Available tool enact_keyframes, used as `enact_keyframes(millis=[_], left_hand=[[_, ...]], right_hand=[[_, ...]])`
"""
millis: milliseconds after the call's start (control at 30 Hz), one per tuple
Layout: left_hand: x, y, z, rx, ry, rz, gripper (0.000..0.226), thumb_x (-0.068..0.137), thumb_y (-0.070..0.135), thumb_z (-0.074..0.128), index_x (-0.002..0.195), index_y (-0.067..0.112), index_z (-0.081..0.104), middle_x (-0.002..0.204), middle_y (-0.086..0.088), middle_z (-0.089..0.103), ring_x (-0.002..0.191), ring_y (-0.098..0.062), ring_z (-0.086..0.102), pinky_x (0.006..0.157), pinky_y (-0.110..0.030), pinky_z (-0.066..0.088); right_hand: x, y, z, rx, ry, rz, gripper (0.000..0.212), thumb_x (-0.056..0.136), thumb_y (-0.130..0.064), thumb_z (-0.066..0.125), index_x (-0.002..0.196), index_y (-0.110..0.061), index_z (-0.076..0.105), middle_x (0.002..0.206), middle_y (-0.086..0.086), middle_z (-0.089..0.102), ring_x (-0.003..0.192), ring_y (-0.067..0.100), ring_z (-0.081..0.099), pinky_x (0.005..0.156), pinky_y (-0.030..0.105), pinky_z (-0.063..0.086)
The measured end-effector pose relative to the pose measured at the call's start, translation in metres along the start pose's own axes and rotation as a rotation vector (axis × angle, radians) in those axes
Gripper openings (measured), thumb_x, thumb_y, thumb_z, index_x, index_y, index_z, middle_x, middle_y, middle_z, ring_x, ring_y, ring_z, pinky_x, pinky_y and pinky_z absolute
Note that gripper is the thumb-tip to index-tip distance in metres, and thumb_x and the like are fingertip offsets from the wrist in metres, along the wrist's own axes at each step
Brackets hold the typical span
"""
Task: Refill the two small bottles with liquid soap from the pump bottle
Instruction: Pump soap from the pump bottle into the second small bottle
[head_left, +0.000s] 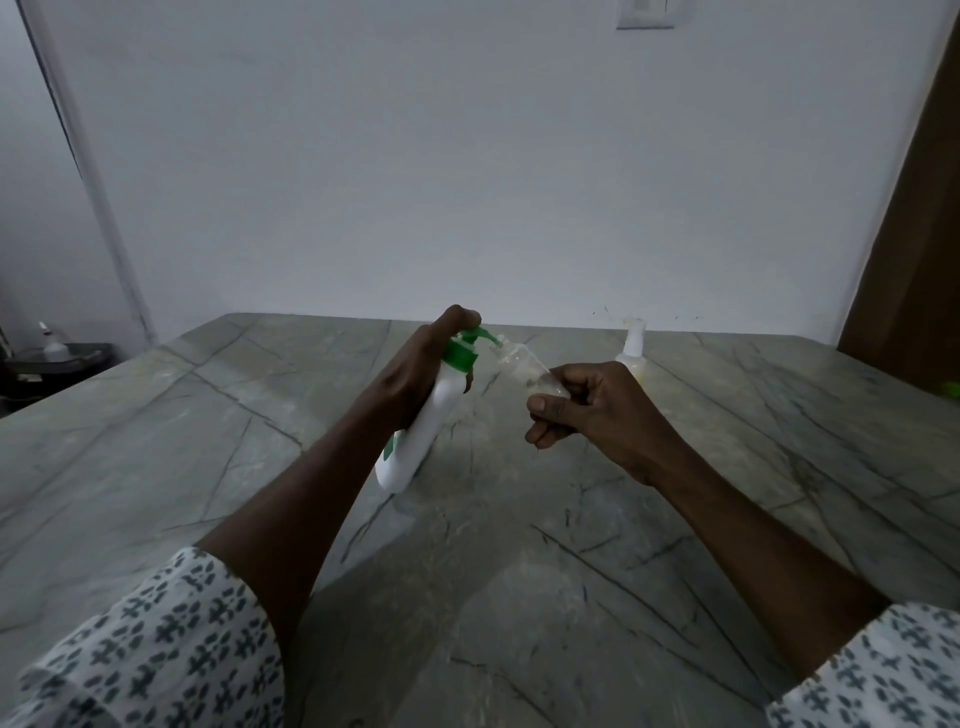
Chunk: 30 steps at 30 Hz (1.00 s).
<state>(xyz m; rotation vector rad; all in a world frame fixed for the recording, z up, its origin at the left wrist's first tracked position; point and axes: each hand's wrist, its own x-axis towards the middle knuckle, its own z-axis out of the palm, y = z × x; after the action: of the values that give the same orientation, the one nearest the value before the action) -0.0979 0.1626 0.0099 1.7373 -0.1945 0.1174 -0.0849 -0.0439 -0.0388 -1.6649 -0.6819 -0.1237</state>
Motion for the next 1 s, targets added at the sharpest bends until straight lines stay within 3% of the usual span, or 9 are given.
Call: enact_keyframes(millis=[133,267,667,833,1000], left_hand=[[-0.0038,0.0034,0.0039,-0.007,0.012,0.067,0.050,0.096,0.053,0.043,0.083,0.009,0.064,0.056,-0.008,0.058,0.043,-0.014,0.052,0.042,-0.020,0.043],[-0.0038,0.0039,0.0032,0.010,0.014,0.055,0.043,0.097,0.052,0.042,0.092,0.015,0.063,0.060,-0.009,0.059,0.045,-0.014,0.054,0.045,-0.022,0.044],[-0.0011,-0.0003,0.0023,0.006,0.026,0.028,0.044,0.098,0.046,0.043,0.079,0.011,0.060,0.059,-0.008,0.057,0.044,-0.014,0.051,0.045,-0.021,0.041],[-0.0015,-0.0002,0.0036,0.008,0.045,0.072,0.046,0.096,0.055,0.044,0.083,0.016,0.064,0.061,-0.010,0.059,0.048,-0.016,0.054,0.047,-0.024,0.045],[-0.0024,0.0009,0.0048,-0.012,0.045,0.063,0.041,0.097,0.050,0.044,0.088,0.015,0.063,0.061,-0.009,0.059,0.049,-0.016,0.053,0.049,-0.024,0.044]], right_hand=[[0.0002,-0.0020,-0.0018,0.027,0.028,-0.005,0.019,0.087,-0.003,0.066,0.104,0.004,0.068,0.077,0.024,0.072,0.072,0.039,0.072,0.070,0.045,0.061],[0.0003,-0.0024,-0.0001,0.023,0.033,-0.005,0.018,0.087,-0.005,0.067,0.103,0.003,0.069,0.078,0.023,0.073,0.073,0.040,0.072,0.071,0.046,0.061],[-0.0002,0.0001,0.0009,0.008,0.017,0.004,0.021,0.086,-0.003,0.067,0.106,0.004,0.068,0.077,0.019,0.074,0.073,0.039,0.072,0.072,0.047,0.061],[-0.0001,-0.0026,0.0000,0.022,0.042,-0.009,0.021,0.086,-0.004,0.067,0.105,0.004,0.068,0.078,0.022,0.073,0.072,0.037,0.072,0.071,0.045,0.061],[-0.0005,-0.0021,-0.0003,0.021,0.052,-0.009,0.021,0.085,-0.005,0.068,0.104,0.003,0.069,0.076,0.022,0.073,0.070,0.039,0.072,0.070,0.048,0.060]])
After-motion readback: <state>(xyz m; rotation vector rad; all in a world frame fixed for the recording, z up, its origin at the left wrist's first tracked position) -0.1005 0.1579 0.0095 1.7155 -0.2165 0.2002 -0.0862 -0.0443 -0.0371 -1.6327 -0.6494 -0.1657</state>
